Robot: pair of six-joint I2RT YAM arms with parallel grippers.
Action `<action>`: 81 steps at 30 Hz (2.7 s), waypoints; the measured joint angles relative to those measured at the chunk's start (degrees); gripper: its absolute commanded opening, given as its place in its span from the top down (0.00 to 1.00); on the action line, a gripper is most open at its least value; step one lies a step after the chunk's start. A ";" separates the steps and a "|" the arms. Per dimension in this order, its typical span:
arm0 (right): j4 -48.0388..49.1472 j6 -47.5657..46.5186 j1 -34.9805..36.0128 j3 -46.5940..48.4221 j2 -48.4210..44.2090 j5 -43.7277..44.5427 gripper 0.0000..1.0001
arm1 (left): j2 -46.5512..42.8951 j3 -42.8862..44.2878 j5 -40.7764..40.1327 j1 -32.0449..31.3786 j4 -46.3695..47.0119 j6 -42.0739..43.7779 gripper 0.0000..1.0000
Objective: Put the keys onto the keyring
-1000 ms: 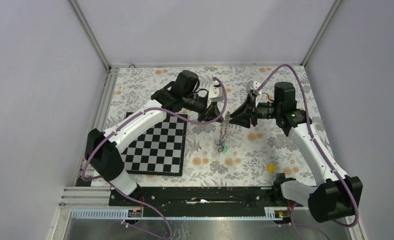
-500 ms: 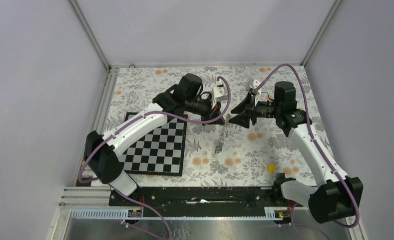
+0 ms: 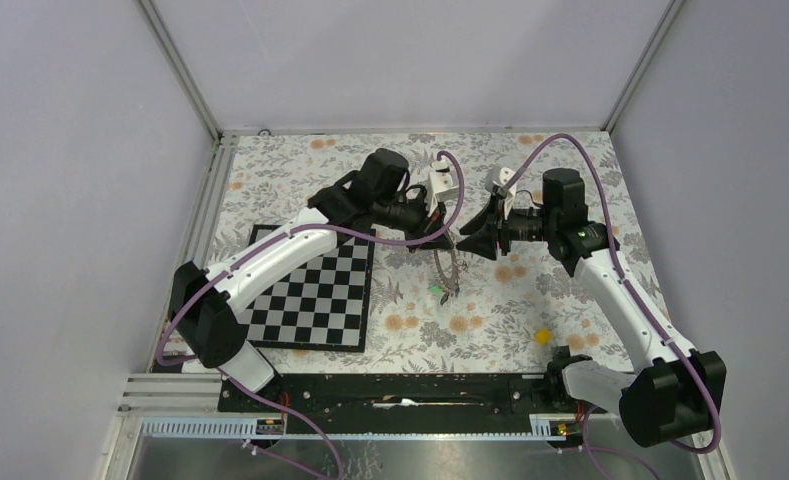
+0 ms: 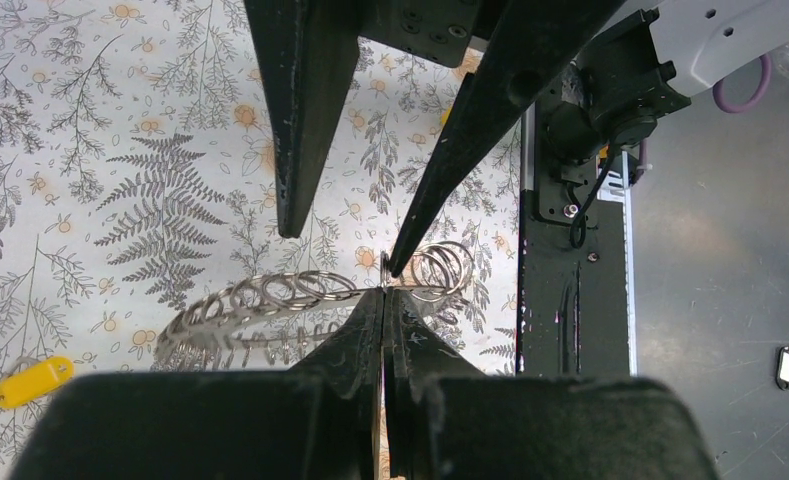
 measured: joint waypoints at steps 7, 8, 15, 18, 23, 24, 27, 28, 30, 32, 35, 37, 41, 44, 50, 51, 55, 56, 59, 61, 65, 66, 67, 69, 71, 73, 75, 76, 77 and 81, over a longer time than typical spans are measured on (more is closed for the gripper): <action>0.00 -0.11 0.44 -0.28 0.00 0.22 0.92 | 0.00 0.00 -1.07 0.02 0.26 0.00 1.00; 0.15 0.22 0.52 -0.33 0.00 0.11 0.98 | 0.00 0.00 -1.27 0.02 0.46 0.00 1.00; 2.49 3.39 0.61 -1.81 0.15 0.00 1.00 | -0.04 -1.38 -1.05 0.46 2.14 0.48 0.99; 3.63 4.92 0.61 -2.23 0.44 -0.33 1.00 | -0.33 -2.14 -0.79 0.74 2.89 0.87 1.00; 5.05 6.08 0.61 -2.47 0.59 -1.86 0.88 | -1.27 -3.04 -0.11 1.20 3.54 1.01 1.00; 5.09 6.01 0.61 -2.47 0.59 -2.10 0.83 | -1.40 -3.06 -0.04 1.20 3.54 1.03 1.00; 5.31 5.60 0.61 -2.47 0.59 -2.49 0.71 | -1.55 -3.06 0.28 1.18 3.50 1.09 1.00; 5.33 5.40 0.61 -2.47 0.59 -2.54 0.69 | -1.55 -3.06 0.46 1.16 3.50 1.09 1.00; 5.33 5.07 0.61 -2.47 0.59 -2.56 0.68 | -1.55 -3.08 0.79 1.11 3.43 1.11 1.00; 5.33 4.90 0.61 -2.47 0.59 -2.78 0.68 | -1.55 -3.08 1.16 1.11 3.43 1.09 1.00; 5.33 4.76 0.61 -2.47 0.59 -3.04 0.73 | -1.55 -3.08 1.51 1.11 3.43 1.09 1.00; 5.33 4.74 0.61 -2.47 0.59 -3.45 0.79 | -1.55 -3.08 1.55 1.11 3.45 1.09 1.00; 5.60 5.03 0.61 -2.49 0.59 -4.57 0.93 | -1.55 -3.08 1.55 1.14 3.54 1.09 1.00; 5.84 5.49 0.61 -2.58 0.59 -5.49 1.00 | -1.55 -3.08 1.51 1.27 3.61 1.09 1.00; 6.34 6.49 0.59 -2.69 0.59 -5.86 1.00 | -1.55 -3.13 1.84 1.55 3.82 0.90 1.00; 6.60 6.73 0.59 -2.69 0.59 -5.86 1.00 | -1.62 -3.41 2.21 1.86 4.42 0.66 0.97; 7.87 8.28 0.59 -2.69 0.59 -5.97 1.00 | -2.27 -5.64 6.01 3.96 8.11 -1.16 0.76; 8.28 8.94 0.59 -2.69 0.61 -6.01 1.00 | -2.45 -6.19 7.08 4.57 8.94 -1.53 0.72; 9.60 10.64 0.57 -2.69 0.72 -6.03 1.00 | -3.30 -8.61 11.13 7.04 11.96 -3.32 0.59; 11.08 12.17 0.55 -2.69 0.92 -6.25 1.00 | -3.85 -9.81 12.96 8.31 13.20 -3.74 0.53; 14.27 15.30 0.55 -2.69 1.22 -7.48 1.00 | -4.33 -10.73 15.89 8.70 14.40 -3.63 0.49; 15.21 16.15 0.55 -2.69 1.31 -7.63 1.00 | -4.33 -10.88 16.46 8.68 14.97 -3.50 0.49; 16.37 17.11 0.55 -2.69 1.40 -7.93 1.00 | -4.33 -11.02 17.03 8.63 15.50 -3.37 0.49; 19.17 19.67 0.46 -2.80 1.68 -8.81 1.00 | -4.33 -11.32 17.81 8.55 16.35 -2.86 0.49; 22.29 22.29 0.44 -3.28 1.75 -9.44 1.00 | -4.33 -11.43 18.21 8.55 16.94 -2.47 0.49; 24.63 24.35 0.39 -3.89 1.79 -10.27 1.00 | -4.33 -11.43 18.32 8.57 17.59 -2.23 0.50; 26.14 25.86 0.39 -4.37 1.81 -10.86 1.00 | -4.33 -11.43 18.36 8.57 18.12 -2.08 0.52; 26.86 26.47 0.37 -4.52 1.86 -11.19 1.00 | -4.33 -11.43 18.40 8.63 18.43 -1.99 0.52; 27.39 26.95 0.37 -4.61 1.90 -11.54 1.00 | -4.33 -11.43 18.43 8.68 18.62 -1.95 0.54; 29.14 28.30 0.33 -5.20 1.90 -12.50 1.00 | -4.33 -11.43 18.49 8.96 19.80 -1.92 0.60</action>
